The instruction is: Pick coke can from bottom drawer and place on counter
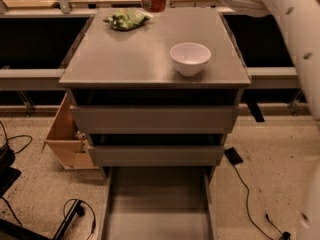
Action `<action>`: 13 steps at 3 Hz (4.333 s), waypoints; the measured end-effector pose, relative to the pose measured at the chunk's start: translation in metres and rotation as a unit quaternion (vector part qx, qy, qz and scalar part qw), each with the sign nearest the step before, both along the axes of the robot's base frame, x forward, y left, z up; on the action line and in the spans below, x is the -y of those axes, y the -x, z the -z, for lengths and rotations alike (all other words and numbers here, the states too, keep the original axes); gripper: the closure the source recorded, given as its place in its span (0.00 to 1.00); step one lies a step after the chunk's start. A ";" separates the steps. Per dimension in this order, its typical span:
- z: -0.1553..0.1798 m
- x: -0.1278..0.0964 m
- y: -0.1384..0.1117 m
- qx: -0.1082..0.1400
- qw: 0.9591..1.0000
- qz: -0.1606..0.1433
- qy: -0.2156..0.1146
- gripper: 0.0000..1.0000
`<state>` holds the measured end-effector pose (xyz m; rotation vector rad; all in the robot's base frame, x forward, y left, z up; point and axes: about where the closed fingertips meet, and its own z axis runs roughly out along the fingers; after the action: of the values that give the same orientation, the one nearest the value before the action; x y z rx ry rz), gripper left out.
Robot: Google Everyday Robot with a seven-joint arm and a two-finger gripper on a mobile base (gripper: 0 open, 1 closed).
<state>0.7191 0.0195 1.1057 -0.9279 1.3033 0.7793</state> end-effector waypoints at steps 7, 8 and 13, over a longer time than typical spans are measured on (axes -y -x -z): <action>0.129 -0.048 -0.179 -0.084 0.994 0.061 0.037 1.00; 0.154 -0.042 -0.190 -0.109 0.992 0.062 0.017 1.00; 0.171 -0.041 -0.194 -0.129 0.989 0.068 0.025 0.04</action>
Offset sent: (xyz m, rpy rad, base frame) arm 0.2090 0.0654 -0.0716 0.0897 0.2397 -0.1652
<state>0.9133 0.0603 0.9347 -0.7869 1.6008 0.7810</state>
